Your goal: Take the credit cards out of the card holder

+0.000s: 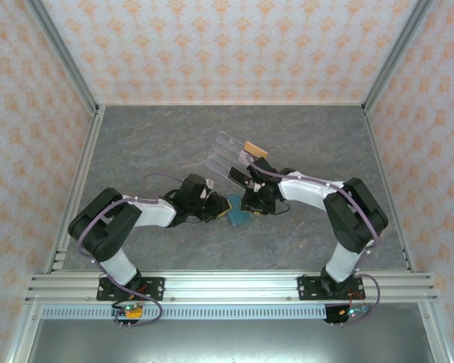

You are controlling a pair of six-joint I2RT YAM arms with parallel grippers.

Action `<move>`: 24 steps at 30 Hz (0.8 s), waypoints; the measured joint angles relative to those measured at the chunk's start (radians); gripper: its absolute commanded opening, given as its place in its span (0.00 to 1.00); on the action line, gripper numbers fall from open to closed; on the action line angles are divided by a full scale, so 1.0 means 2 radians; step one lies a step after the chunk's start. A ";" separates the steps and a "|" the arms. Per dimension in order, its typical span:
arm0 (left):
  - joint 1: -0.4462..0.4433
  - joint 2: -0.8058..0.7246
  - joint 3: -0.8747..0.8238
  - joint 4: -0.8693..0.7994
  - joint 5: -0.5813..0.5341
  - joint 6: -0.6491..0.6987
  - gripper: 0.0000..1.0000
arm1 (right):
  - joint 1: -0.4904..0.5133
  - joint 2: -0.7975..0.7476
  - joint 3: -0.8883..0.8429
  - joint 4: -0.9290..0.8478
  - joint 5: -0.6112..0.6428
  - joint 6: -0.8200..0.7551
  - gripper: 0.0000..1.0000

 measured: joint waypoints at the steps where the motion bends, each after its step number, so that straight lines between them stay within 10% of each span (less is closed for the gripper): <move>1: 0.000 -0.003 0.002 -0.002 0.000 0.005 0.00 | -0.002 -0.007 -0.005 0.000 0.000 -0.002 0.41; 24: 0.000 -0.047 0.010 -0.048 -0.015 0.050 0.00 | -0.004 -0.007 0.035 0.021 -0.100 -0.021 0.42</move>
